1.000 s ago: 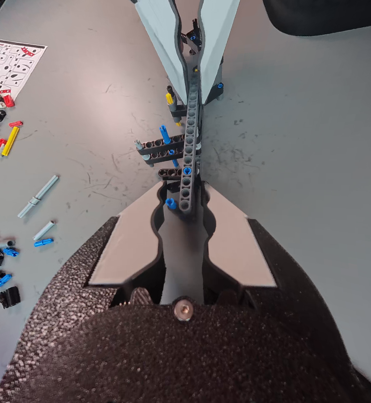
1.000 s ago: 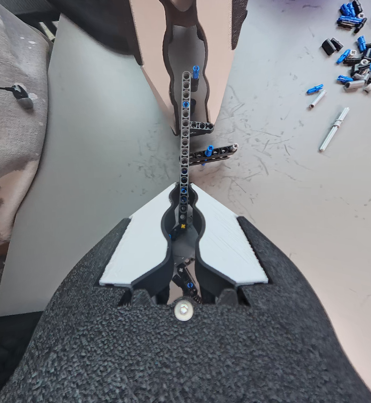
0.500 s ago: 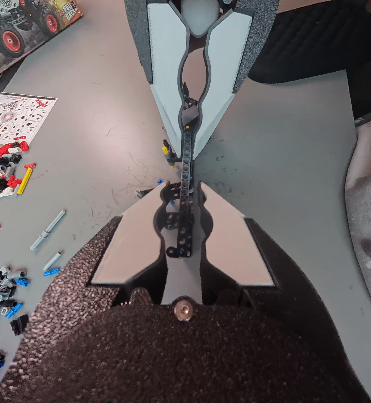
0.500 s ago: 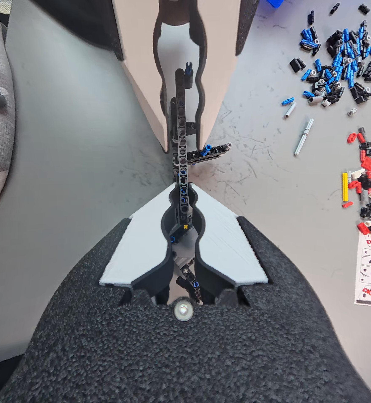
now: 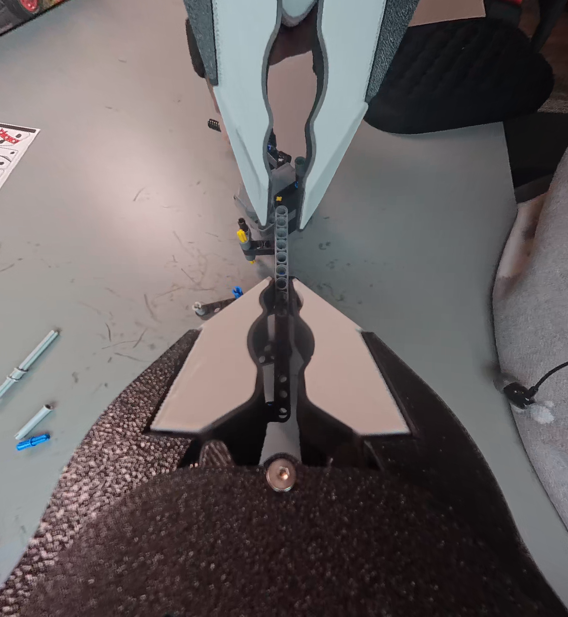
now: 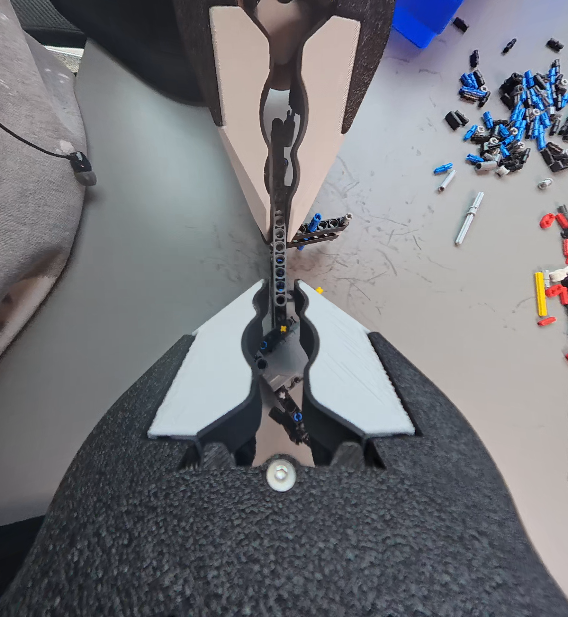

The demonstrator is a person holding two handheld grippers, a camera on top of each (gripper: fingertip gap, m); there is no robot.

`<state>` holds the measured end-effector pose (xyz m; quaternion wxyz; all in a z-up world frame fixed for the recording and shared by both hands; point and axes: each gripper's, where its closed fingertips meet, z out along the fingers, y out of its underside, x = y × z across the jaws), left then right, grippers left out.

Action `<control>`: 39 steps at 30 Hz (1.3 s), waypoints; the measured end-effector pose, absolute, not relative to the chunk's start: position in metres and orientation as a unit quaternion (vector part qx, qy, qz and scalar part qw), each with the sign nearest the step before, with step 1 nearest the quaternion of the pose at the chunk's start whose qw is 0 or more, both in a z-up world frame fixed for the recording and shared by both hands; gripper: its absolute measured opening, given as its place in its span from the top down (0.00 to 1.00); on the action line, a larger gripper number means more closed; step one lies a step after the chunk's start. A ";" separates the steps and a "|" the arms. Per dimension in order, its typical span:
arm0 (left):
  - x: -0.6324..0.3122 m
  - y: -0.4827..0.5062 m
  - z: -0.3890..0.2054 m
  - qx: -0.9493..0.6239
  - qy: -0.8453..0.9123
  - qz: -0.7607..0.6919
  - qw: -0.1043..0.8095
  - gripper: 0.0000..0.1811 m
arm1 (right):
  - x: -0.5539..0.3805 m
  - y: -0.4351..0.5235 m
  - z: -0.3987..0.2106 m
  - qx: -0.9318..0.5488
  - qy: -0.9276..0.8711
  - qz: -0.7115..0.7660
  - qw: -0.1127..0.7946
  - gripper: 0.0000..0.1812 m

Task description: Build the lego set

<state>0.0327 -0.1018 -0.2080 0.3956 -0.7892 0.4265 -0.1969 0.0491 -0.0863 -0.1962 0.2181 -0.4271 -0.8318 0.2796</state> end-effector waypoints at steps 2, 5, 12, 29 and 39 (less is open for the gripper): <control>0.033 -0.101 -0.208 -0.789 0.424 -0.207 0.393 0.95 | 0.053 -0.081 -0.196 -0.425 -0.836 0.271 0.218 0.93; 0.033 -0.101 -0.208 -0.791 0.421 -0.220 0.387 0.95 | 0.057 -0.081 -0.199 -0.420 -0.842 0.268 0.206 0.96; 0.033 -0.101 -0.208 -0.801 0.416 -0.231 0.363 0.95 | 0.056 -0.081 -0.200 -0.434 -0.832 0.281 0.201 0.96; 0.042 -0.095 -0.201 -0.820 0.385 -0.238 0.349 0.94 | 0.053 -0.084 -0.202 -0.474 -0.805 0.328 0.142 0.96; 0.044 -0.094 -0.205 -0.849 0.334 -0.256 0.318 0.94 | 0.053 -0.082 -0.203 -0.463 -0.809 0.341 0.122 0.96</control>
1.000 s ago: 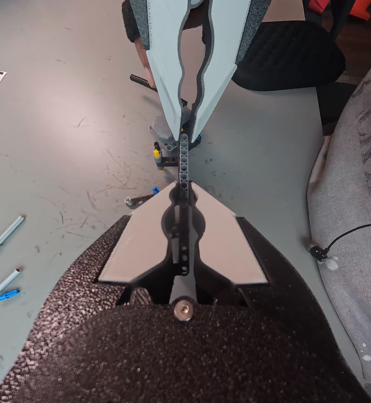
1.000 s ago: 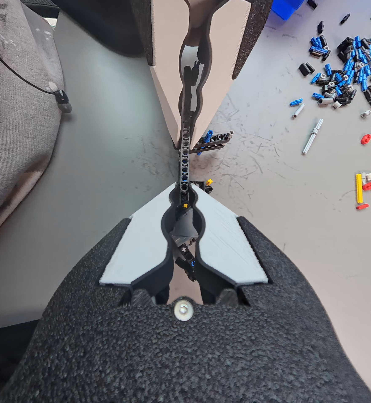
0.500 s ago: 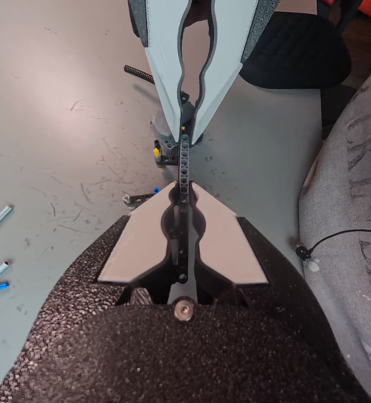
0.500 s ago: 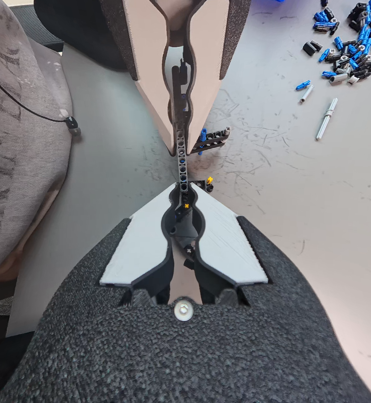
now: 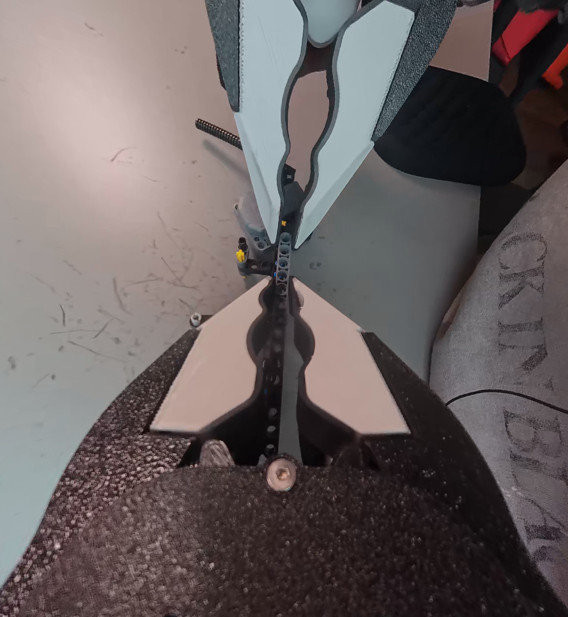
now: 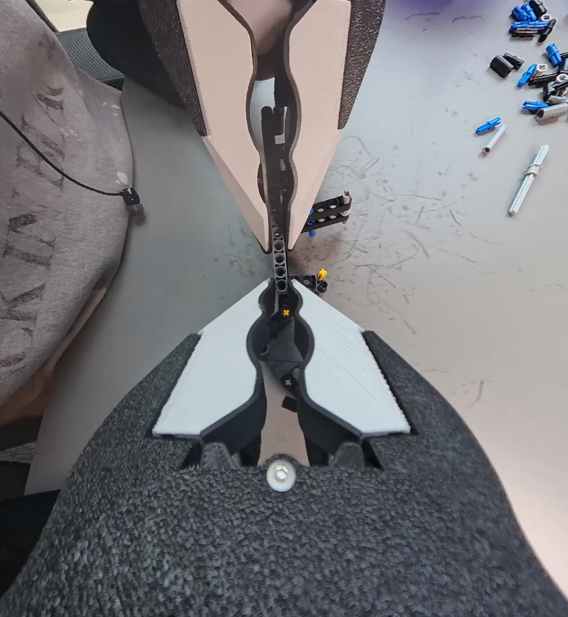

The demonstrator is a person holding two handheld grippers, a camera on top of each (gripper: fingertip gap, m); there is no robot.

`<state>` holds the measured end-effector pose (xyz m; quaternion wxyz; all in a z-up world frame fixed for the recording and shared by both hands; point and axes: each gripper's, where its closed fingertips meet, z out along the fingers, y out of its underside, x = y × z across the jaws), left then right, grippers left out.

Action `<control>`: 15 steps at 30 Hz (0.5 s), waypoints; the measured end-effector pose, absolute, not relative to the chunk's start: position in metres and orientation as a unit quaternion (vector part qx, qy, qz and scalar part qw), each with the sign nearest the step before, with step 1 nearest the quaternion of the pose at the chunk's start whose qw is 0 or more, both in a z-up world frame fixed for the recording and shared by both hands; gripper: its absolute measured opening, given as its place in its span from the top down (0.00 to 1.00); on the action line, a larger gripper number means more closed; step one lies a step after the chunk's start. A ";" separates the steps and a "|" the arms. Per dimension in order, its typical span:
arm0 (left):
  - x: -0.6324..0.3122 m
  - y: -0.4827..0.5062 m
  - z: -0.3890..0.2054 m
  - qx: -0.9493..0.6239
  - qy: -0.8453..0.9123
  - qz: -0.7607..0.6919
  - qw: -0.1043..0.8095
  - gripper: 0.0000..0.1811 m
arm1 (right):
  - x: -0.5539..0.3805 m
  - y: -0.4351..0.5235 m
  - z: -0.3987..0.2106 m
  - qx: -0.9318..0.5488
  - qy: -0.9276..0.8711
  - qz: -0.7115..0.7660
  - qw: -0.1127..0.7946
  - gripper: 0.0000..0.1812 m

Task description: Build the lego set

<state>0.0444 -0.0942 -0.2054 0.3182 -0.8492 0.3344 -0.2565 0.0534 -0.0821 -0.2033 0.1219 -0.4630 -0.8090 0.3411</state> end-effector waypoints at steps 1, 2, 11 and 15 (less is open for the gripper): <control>0.044 -0.094 -0.206 -0.852 0.332 -0.252 0.317 0.94 | 0.053 -0.082 -0.203 -0.459 -0.812 0.340 0.121 0.96; 0.044 -0.094 -0.206 -0.854 0.329 -0.250 0.315 0.94 | 0.053 -0.082 -0.204 -0.458 -0.813 0.340 0.118 0.96; 0.045 -0.102 -0.204 -0.855 0.324 -0.265 0.306 0.94 | 0.052 -0.091 -0.201 -0.423 -0.824 0.356 0.126 0.96; 0.046 -0.104 -0.204 -0.854 0.324 -0.271 0.304 0.94 | 0.056 -0.088 -0.204 -0.411 -0.831 0.350 0.136 0.90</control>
